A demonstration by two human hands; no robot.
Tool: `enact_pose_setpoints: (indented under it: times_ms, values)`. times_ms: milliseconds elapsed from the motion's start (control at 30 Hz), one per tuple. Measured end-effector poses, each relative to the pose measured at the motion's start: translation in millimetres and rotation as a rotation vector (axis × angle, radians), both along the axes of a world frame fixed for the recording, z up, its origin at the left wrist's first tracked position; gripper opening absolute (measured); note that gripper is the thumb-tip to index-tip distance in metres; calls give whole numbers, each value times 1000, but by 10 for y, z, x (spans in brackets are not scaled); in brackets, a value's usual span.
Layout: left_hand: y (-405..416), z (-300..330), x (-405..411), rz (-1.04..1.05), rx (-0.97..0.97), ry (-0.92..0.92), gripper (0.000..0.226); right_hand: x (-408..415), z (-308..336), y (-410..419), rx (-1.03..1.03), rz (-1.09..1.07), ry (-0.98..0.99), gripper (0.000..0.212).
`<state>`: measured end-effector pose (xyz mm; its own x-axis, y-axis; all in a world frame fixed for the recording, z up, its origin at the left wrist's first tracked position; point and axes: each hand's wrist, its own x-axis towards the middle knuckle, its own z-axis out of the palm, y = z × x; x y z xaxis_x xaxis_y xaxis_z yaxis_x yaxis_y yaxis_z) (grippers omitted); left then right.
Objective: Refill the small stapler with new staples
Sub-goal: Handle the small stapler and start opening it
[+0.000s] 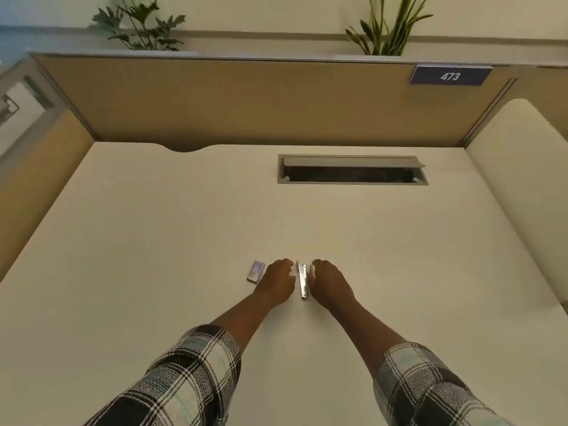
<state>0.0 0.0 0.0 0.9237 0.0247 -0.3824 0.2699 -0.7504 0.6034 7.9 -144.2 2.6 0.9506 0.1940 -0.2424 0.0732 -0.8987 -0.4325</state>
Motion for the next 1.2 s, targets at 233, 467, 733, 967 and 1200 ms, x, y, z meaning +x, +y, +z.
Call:
enact_pose_setpoints:
  times_ms: [233, 467, 733, 967, 1200]
  values:
    - [-123, 47, 86, 148, -179, 78, 29, 47, 10, -11, 133, -57, 97, 37]
    - [-176, 150, -10, 404, -536, 227, 18, 31, -2, 2, 209, -158, 151, 49]
    - [-194, 120, -67, 457, -621, 254, 32, -27, 0, -35, 146, -115, 78, 11]
    - [25, 256, -30, 14, -220, -97, 61, -75, 179, -131, 170, 85, -23, 24]
    - [146, 419, -52, -99, -137, -272, 36, -91, 354, -219, 148, 183, -143, 39]
